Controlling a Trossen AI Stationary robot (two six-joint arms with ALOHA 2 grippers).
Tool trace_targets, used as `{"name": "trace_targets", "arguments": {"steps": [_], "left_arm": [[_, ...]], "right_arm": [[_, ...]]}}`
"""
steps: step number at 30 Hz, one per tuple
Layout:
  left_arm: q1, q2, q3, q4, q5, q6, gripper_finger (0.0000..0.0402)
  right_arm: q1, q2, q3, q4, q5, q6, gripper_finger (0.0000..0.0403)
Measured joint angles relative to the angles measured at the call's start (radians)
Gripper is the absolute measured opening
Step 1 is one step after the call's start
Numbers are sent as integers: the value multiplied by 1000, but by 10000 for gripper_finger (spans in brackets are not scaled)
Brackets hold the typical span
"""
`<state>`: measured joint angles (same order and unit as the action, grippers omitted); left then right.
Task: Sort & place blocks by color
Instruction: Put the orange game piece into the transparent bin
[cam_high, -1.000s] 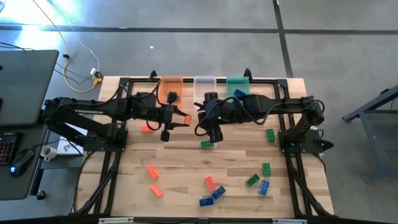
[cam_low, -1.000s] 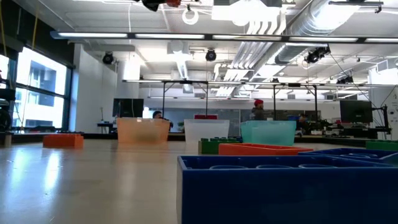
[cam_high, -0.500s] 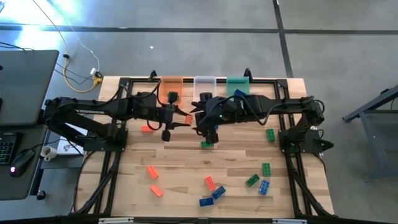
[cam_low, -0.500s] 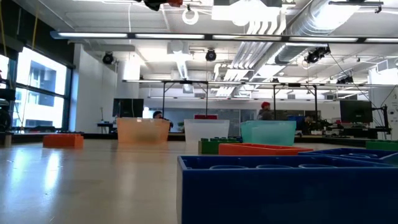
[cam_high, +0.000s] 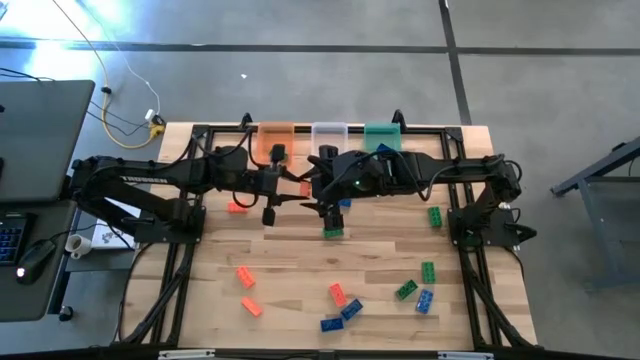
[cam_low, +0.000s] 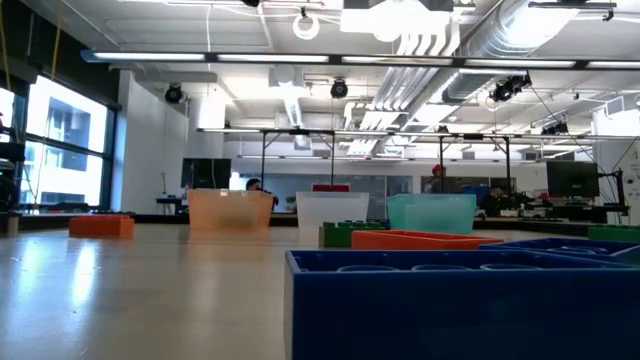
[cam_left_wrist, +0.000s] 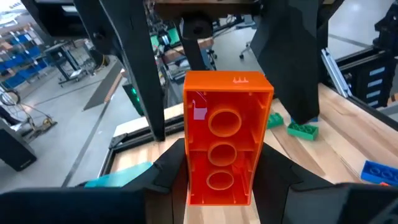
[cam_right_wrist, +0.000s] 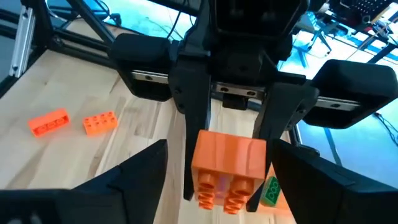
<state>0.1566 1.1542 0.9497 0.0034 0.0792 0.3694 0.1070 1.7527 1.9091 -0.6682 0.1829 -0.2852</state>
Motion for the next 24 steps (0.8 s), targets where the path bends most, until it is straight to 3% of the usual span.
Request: {"name": "trace_targets", "arguments": {"steps": [4, 12, 16, 24], "left_arm": [[0, 0, 0, 7, 0, 0, 108], [0, 0, 0, 9, -8, -2, 108], [0, 0, 0, 9, -8, -18, 119], [-1, 0, 0, 9, -57, -64, 195]], "right_arm": [[0, 0, 0, -1, 0, 19, 231], [0, 0, 0, -1, 8, 27, 119], [0, 0, 0, -1, 6, 27, 115], [-1, 0, 0, 0, 3, 19, 115]]}}
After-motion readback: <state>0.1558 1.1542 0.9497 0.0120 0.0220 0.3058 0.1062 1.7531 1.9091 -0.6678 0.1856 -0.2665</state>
